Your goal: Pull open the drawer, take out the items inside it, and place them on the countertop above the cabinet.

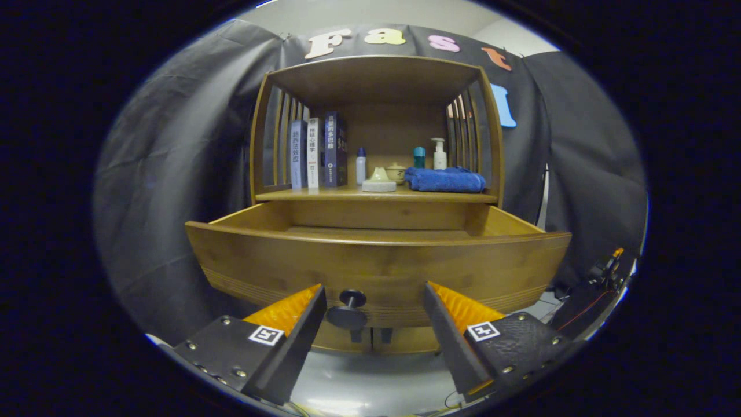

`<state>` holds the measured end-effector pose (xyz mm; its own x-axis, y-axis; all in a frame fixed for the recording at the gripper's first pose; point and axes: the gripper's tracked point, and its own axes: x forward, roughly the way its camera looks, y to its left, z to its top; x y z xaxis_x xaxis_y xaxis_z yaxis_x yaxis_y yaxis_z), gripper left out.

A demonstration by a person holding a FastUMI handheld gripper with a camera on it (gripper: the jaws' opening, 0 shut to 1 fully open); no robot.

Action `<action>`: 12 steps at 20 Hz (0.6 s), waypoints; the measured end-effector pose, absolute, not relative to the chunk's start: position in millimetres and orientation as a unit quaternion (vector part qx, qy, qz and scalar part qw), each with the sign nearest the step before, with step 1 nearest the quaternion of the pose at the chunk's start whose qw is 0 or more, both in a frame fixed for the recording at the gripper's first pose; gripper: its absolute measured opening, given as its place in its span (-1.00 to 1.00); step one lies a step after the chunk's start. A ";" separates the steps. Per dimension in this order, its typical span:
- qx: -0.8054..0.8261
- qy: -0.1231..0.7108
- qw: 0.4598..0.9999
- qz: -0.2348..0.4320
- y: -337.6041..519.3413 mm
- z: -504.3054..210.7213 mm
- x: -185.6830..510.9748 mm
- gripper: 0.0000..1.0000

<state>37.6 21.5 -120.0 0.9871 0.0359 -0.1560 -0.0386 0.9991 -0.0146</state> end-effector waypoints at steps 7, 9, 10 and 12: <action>-0.023 0.084 0.996 0.030 48.5 -133.2 57.6 0.99; -0.025 0.075 0.997 0.015 47.5 -133.0 58.0 0.96; -0.029 0.071 0.997 0.007 48.6 -130.3 62.4 0.96; -0.032 0.069 0.997 -0.014 48.8 -131.6 66.3 0.95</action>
